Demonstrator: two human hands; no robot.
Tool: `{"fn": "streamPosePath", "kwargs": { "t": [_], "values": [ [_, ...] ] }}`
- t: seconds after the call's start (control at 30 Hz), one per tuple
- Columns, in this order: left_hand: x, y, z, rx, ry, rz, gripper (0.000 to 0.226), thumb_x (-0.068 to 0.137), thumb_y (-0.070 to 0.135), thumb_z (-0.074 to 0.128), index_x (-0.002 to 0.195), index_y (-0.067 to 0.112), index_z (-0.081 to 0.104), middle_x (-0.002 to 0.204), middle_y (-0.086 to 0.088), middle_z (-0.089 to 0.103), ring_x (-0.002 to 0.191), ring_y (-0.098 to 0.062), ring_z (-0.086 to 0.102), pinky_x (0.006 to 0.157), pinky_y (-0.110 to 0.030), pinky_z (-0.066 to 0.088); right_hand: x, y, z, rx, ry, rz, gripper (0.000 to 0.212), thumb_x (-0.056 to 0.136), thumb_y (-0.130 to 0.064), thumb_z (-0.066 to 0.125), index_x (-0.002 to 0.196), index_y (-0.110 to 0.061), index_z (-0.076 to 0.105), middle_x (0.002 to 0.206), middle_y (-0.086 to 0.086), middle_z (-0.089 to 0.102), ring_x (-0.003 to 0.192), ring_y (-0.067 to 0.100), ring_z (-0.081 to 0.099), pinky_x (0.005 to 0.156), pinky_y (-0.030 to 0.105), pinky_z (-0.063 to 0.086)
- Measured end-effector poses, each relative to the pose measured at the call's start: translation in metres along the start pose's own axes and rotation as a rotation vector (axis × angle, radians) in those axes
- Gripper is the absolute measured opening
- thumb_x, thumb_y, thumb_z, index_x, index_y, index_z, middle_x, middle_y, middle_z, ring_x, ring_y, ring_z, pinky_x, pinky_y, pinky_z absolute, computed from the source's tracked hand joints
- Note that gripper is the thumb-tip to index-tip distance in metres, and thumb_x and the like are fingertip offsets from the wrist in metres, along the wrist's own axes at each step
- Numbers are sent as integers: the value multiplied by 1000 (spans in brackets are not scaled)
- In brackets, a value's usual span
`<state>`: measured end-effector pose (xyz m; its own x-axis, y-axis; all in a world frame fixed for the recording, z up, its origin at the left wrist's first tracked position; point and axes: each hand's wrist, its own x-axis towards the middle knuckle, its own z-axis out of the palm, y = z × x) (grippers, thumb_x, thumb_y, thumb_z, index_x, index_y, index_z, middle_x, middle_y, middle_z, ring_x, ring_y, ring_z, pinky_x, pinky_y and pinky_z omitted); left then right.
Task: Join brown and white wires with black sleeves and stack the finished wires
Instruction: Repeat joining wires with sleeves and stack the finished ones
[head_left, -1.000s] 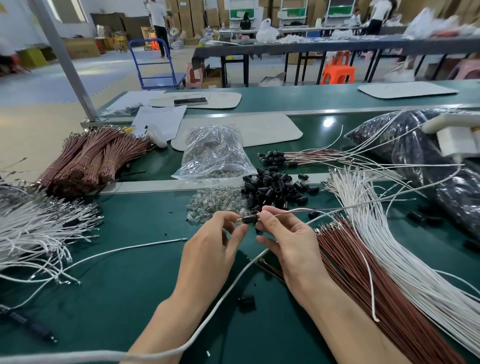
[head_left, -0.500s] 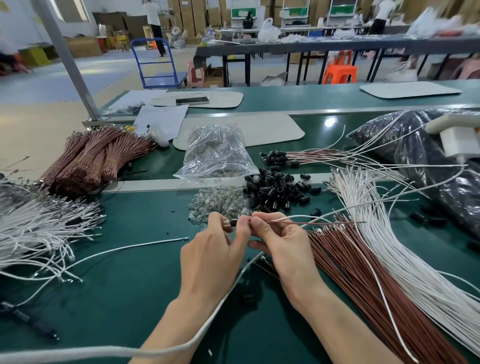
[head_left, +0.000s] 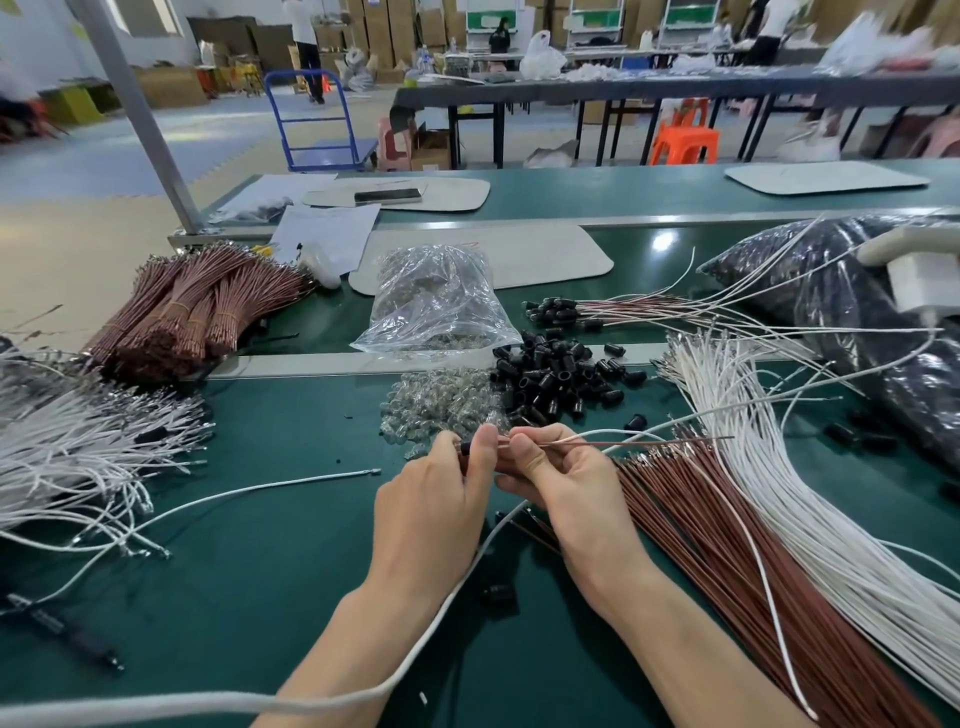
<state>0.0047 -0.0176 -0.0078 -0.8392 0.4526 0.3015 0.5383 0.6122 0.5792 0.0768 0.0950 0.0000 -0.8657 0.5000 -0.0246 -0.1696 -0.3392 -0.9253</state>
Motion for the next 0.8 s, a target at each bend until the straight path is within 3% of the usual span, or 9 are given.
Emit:
{"fn": "streamPosePath", "kwargs": {
  "t": [0.23,0.43,0.63,0.8],
  "values": [
    [0,-3,2,17,-24,8,64,88,72,1,74,23,39,62,3,55,60,-18,49,60,-40,32,4,4,-3,65,-59,29,15,96,-16,58,102,-2,60,99,12,78,98,23,75,81,21,57],
    [1,-5,2,1,-22,12,65,88,73,0,76,23,41,63,3,57,65,-20,56,63,-41,38,5,3,-4,83,-92,49,22,92,-22,61,103,-3,61,102,12,77,101,22,74,82,21,57],
    [7,-8,-2,-406,46,-80,57,98,70,28,77,22,51,61,6,62,53,-12,54,59,-41,46,4,-4,3,121,-33,12,32,85,-28,71,106,-5,69,103,15,77,100,26,74,76,22,58],
    [20,-20,-19,-830,116,-230,42,106,45,42,81,13,54,64,4,60,50,-12,49,48,-23,43,3,-16,-6,126,74,-75,23,84,-28,74,100,-12,78,99,14,77,93,24,75,71,22,58]
  ]
}}
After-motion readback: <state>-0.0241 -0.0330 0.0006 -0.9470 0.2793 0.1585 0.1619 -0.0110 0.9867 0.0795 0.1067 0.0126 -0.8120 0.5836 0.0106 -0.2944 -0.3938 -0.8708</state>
